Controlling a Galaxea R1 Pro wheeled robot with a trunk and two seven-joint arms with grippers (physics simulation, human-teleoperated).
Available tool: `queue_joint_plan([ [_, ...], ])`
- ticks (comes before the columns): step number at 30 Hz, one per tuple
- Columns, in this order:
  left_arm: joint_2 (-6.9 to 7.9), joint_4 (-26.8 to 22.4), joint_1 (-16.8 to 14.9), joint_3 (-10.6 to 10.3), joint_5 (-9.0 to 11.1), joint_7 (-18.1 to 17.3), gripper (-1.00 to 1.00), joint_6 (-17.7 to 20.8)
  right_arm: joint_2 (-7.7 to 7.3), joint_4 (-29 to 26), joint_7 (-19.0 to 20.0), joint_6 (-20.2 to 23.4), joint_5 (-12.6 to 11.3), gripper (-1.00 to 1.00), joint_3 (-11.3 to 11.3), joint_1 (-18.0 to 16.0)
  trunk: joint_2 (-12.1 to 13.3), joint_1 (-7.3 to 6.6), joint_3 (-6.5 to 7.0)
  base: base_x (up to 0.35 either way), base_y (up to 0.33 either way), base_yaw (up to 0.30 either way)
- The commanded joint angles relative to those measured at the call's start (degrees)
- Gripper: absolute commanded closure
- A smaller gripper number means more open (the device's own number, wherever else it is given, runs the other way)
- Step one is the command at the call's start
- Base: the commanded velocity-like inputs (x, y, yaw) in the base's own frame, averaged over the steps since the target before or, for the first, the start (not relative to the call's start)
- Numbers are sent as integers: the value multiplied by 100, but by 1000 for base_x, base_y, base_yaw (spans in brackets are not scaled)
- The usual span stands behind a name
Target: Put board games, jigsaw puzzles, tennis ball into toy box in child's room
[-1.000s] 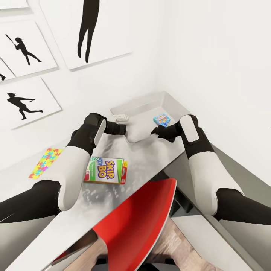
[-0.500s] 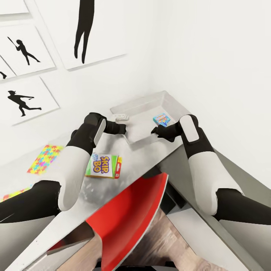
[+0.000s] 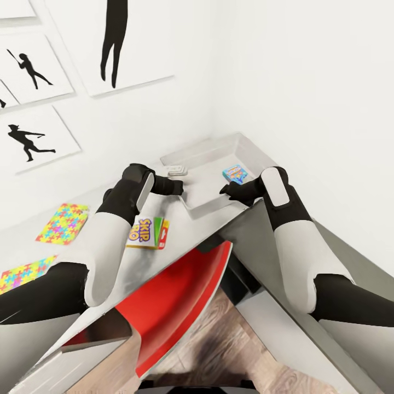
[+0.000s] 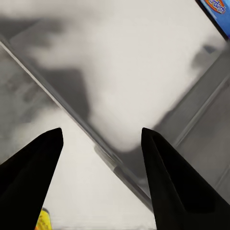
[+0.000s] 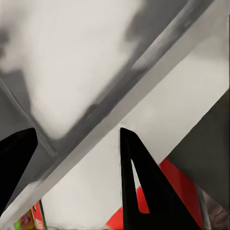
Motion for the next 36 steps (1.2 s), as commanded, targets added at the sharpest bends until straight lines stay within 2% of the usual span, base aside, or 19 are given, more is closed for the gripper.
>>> queue_joint_plan([
  [1,-2,-13,-5,4,-211,-35,100,-25,7,0,-60,44,39,100,-33,-4,-11,1,-9,-178,-23,0],
  [13,-2,-15,-8,8,-211,-35,100,-25,7,-3,-59,44,39,100,-33,-4,-11,1,-9,-125,-5,4],
  [36,-2,-13,-4,6,-211,-35,100,-25,8,2,-59,44,39,100,-33,-4,-11,1,-9,-22,0,8],
])
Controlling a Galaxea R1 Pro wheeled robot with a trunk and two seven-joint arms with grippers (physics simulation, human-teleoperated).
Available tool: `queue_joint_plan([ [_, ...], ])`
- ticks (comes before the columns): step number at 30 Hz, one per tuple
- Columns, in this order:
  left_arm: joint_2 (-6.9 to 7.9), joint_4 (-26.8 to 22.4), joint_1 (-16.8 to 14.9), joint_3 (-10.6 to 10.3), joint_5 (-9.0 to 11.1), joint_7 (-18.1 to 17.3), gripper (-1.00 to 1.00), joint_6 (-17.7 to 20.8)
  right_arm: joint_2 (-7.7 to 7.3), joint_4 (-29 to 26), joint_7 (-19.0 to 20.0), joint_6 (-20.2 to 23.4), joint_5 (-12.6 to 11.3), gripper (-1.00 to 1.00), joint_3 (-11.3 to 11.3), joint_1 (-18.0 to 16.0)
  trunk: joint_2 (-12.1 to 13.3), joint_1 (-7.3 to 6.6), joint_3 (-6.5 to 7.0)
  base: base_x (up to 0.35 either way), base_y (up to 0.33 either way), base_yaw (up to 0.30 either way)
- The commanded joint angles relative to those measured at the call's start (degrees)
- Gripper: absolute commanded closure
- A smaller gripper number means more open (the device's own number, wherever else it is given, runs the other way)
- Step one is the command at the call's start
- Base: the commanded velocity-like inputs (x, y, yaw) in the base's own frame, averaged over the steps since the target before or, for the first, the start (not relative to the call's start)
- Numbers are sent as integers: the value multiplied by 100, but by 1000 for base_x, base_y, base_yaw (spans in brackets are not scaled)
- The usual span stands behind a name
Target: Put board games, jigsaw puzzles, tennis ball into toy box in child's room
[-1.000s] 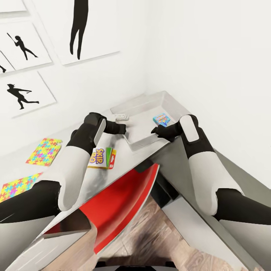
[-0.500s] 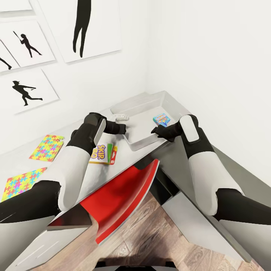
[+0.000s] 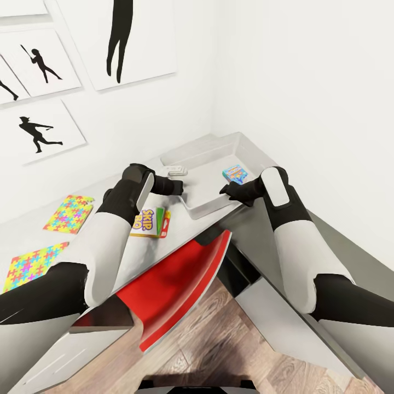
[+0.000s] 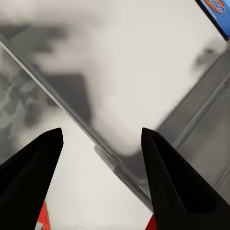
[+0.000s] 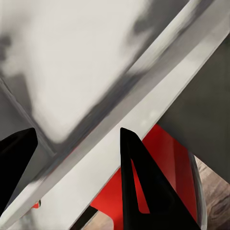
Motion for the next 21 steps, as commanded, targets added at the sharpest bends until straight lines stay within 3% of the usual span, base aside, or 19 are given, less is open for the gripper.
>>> queue_joint_plan([
  [1,-2,-13,-5,6,-211,-35,100,-28,7,-1,-60,44,36,100,-32,-4,-11,3,-8,0,0,0],
  [21,-2,-17,-9,7,-211,-35,100,-28,7,-1,-60,44,36,100,-32,-4,-11,3,-116,0,0,0],
])
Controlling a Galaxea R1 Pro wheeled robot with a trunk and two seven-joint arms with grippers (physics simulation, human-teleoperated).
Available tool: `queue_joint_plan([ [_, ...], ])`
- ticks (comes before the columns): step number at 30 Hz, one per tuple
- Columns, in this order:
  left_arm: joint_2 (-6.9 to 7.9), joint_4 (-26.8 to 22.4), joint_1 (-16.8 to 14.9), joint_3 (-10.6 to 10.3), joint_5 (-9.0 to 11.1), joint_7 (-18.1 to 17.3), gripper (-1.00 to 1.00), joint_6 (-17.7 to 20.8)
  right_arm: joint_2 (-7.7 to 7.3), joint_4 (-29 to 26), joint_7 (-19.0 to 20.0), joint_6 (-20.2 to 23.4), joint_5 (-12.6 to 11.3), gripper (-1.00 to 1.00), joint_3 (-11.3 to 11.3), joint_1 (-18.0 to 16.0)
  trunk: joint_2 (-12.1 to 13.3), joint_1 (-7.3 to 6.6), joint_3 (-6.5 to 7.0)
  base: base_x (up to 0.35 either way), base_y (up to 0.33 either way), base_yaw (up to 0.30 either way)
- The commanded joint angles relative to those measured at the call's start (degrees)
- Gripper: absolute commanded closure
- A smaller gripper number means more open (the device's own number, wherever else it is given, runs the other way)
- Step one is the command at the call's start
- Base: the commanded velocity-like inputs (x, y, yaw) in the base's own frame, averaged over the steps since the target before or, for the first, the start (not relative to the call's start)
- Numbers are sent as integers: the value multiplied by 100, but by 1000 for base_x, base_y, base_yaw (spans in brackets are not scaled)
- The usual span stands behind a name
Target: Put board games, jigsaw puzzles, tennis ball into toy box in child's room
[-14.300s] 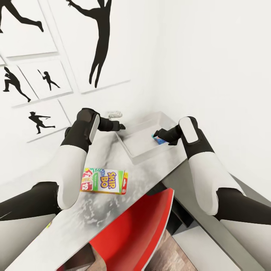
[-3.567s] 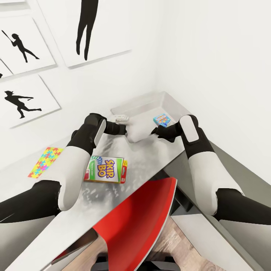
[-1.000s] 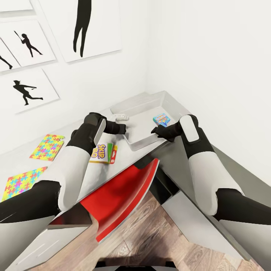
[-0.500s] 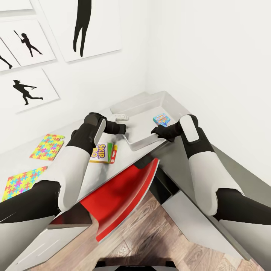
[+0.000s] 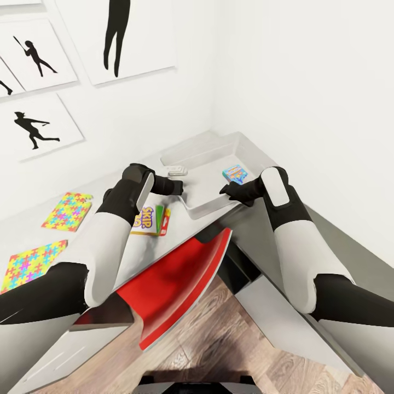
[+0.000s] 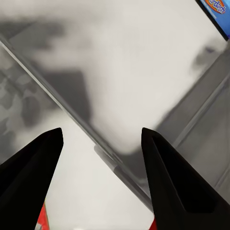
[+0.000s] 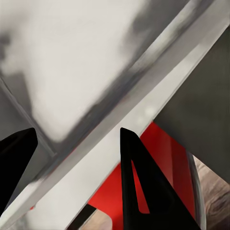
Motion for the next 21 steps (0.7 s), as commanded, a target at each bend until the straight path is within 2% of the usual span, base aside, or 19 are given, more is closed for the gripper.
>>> queue_joint_plan([
  [1,-2,-12,-7,6,-207,-37,100,-42,6,-2,-60,45,42,100,-32,-4,-11,2,-16,0,0,0],
  [19,-2,-9,-4,6,-207,-37,100,-42,-2,-2,-60,45,42,100,-32,-4,-11,2,-47,0,0,0],
  [20,-2,-9,-3,6,-207,-37,-100,-42,1,-2,-60,45,42,100,-32,-4,-11,2,-47,0,0,0],
  [21,-2,-9,-4,5,-207,-37,-100,-42,3,-2,-60,45,42,100,-32,-4,-11,2,-47,0,0,0],
])
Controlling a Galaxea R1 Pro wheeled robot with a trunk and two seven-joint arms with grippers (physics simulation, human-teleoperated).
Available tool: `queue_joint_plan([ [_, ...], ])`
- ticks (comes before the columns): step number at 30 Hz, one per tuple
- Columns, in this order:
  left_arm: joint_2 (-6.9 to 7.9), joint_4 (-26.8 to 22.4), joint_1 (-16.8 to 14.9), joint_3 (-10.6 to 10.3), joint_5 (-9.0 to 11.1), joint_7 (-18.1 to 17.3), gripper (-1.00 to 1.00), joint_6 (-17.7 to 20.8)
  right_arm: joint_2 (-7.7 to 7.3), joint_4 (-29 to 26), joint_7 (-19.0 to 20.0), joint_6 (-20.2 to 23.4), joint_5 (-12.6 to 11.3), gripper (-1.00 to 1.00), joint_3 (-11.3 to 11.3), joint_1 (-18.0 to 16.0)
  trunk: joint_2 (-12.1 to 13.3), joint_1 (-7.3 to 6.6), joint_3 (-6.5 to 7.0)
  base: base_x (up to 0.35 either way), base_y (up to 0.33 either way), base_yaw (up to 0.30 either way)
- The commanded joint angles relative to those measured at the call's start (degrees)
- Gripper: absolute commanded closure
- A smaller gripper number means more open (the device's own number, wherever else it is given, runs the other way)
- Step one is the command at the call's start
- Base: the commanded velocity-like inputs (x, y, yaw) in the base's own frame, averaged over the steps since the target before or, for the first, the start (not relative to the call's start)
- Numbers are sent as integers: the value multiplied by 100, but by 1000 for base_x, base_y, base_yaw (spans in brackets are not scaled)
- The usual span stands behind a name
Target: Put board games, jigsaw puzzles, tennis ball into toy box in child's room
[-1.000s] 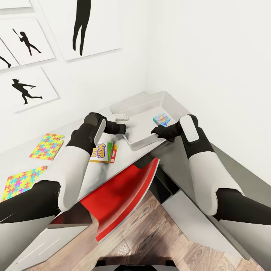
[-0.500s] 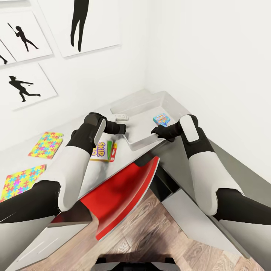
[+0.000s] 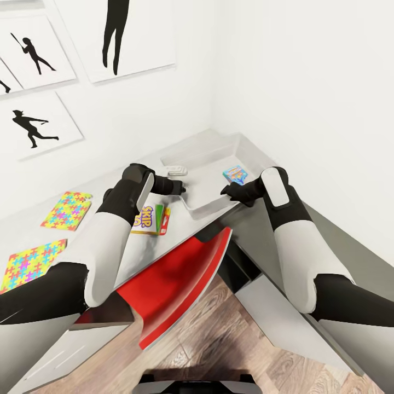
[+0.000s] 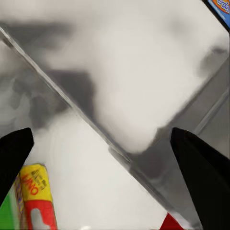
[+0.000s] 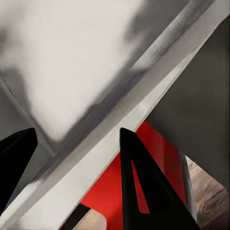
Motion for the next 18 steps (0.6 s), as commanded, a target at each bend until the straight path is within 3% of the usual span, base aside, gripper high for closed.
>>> queue_joint_plan([
  [1,-1,-5,-3,2,-60,-46,-100,16,7,-5,-57,13,-86,100,-19,-6,-11,3,-8,0,0,0],
  [2,-1,-5,-3,1,-60,-49,-100,16,8,-5,-57,13,-86,-100,-19,-6,-11,3,-8,0,0,0],
  [18,-1,-8,-4,5,-61,-55,-100,16,10,-5,-57,13,-88,-100,-19,-6,-11,3,-8,0,0,0],
])
